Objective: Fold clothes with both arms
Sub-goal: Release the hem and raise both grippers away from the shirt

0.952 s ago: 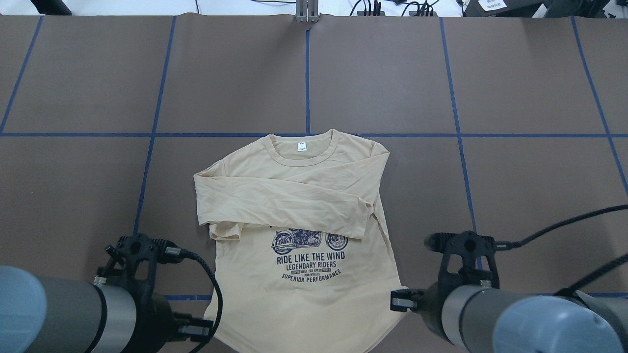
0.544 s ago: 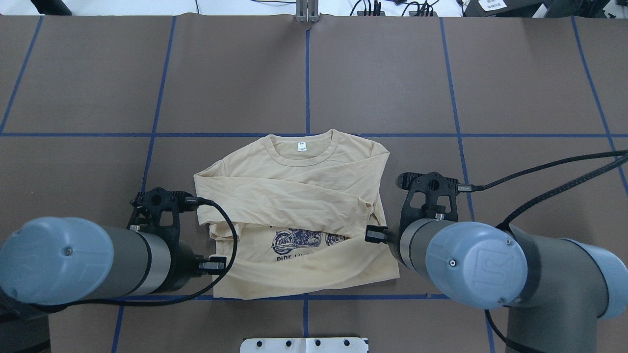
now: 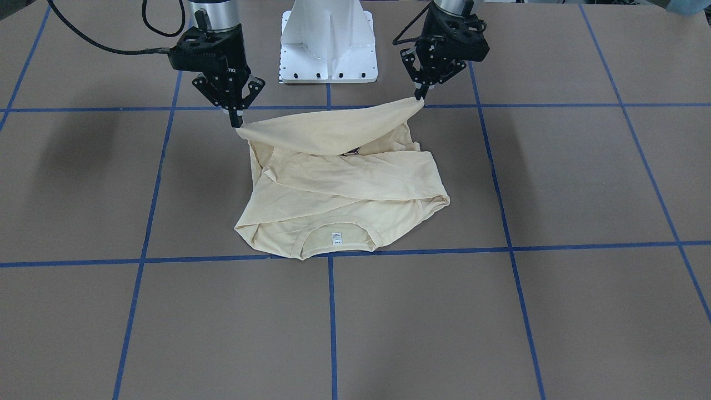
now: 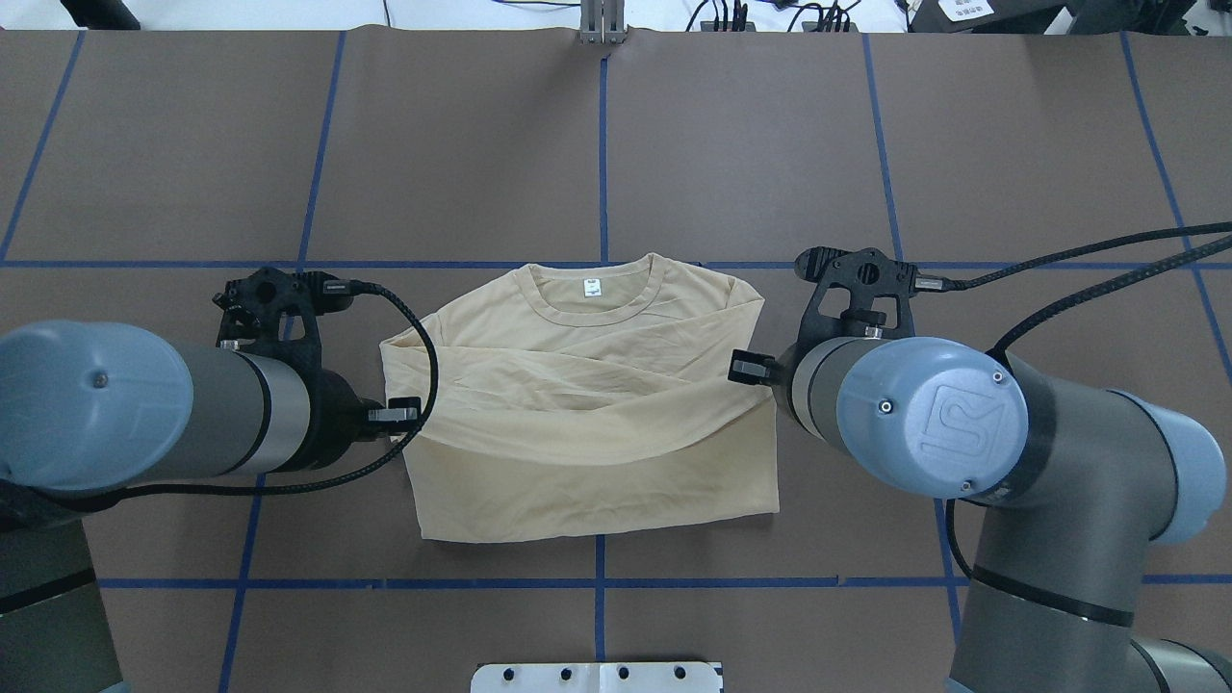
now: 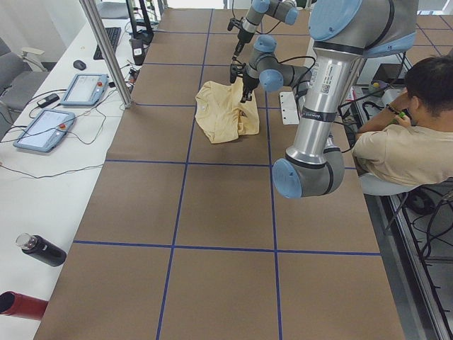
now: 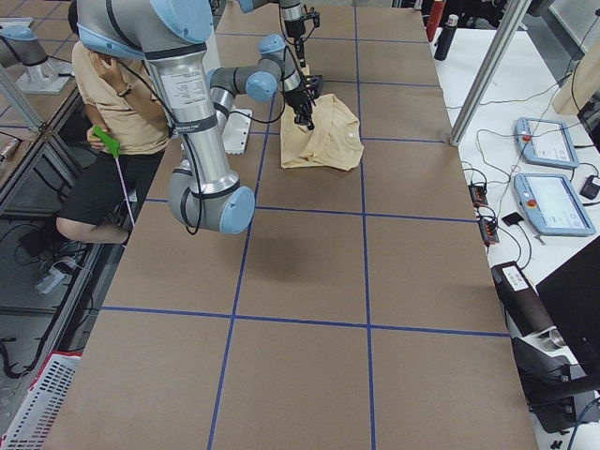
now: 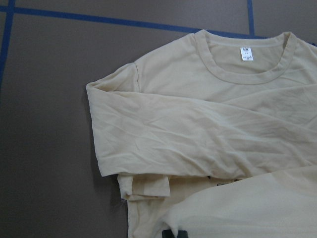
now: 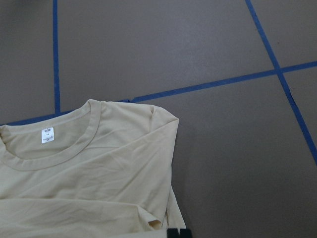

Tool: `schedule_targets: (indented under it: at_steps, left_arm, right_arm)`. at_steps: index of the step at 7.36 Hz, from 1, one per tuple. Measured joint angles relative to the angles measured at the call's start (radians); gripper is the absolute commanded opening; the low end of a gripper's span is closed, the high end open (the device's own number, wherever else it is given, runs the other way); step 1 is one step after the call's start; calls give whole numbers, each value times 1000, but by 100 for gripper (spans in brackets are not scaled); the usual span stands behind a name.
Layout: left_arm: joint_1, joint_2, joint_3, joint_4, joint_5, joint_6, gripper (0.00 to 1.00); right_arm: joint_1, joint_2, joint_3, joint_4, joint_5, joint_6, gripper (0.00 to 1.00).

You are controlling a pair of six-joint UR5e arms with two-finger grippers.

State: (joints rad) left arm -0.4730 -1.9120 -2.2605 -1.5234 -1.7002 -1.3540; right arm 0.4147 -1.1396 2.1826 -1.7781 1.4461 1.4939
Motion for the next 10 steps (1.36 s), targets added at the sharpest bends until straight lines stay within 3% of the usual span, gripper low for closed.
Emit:
schedule_targets:
  at_steps: [3,7,10]
  left_arm:
    - [-48,-63,148,-32,47,25,0]
    - [-88,-80,388,-190,109,78,0]
    - [-97,-113,498,-240,126,98,0]
  right_arm:
    - [37,67,-127,39,-3,-9,0]
    - [83,76,-308,209,-4,-51,0]
    - [110,117,-433,265,-3,-56,0]
